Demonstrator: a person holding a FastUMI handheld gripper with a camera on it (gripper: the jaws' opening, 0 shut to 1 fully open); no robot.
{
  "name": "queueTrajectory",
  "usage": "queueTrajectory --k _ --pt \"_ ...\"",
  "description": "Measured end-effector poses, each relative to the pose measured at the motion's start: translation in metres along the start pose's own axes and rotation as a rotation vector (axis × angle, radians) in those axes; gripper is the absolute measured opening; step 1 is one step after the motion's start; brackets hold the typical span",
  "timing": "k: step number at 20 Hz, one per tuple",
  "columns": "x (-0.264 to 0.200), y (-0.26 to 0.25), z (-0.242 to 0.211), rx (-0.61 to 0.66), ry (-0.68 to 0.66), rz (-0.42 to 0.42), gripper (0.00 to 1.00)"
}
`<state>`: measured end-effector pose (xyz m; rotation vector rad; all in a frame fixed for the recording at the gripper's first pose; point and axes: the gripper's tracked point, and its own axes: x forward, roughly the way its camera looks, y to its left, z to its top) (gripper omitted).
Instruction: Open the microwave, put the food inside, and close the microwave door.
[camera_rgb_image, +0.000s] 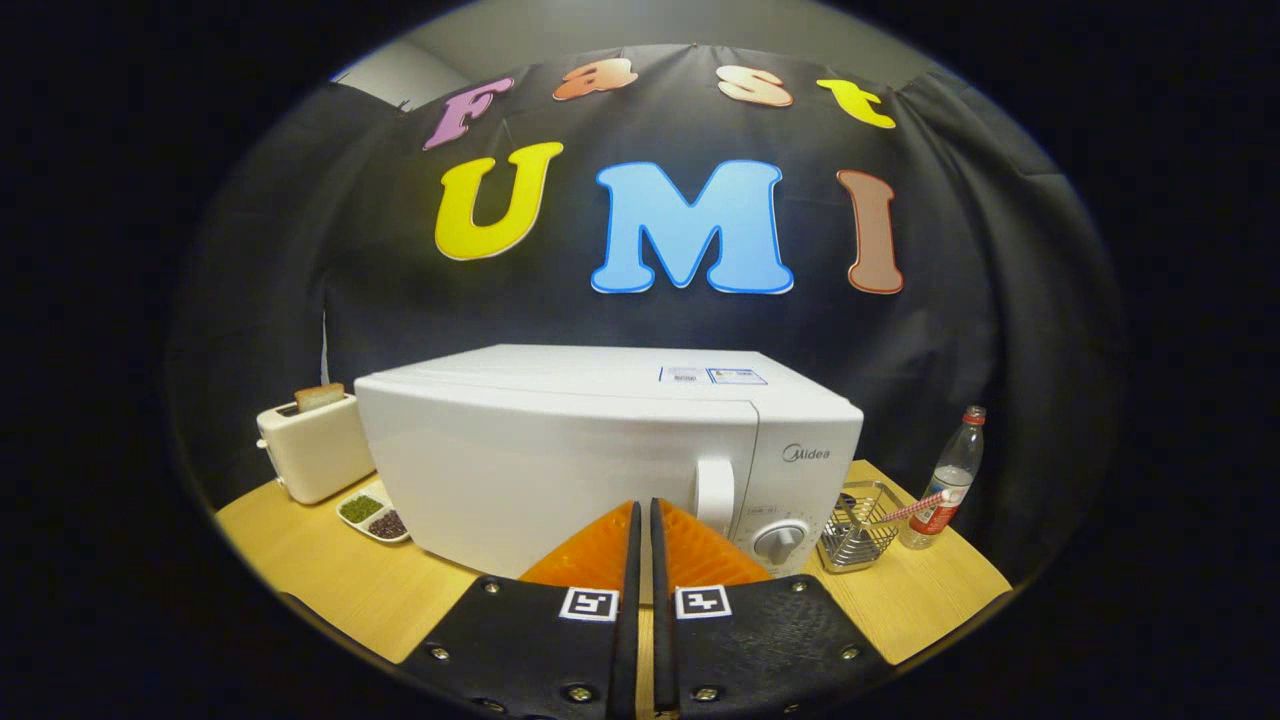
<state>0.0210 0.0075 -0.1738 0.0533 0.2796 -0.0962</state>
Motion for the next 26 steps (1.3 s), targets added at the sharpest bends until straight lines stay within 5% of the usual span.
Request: queueTrajectory --k 9,20,24,25,26 --pt "-0.08 0.054 0.127 -0.09 -0.234 0.123 0.06" --pt "-0.103 0.081 0.14 -0.144 -0.282 0.31 0.06" --pt "-0.097 0.055 0.151 -0.236 -0.318 0.208 0.07" --pt "-0.095 0.055 0.15 -0.244 -0.317 0.201 0.13" --pt "-0.093 0.051 0.15 -0.227 -0.308 0.191 0.3"
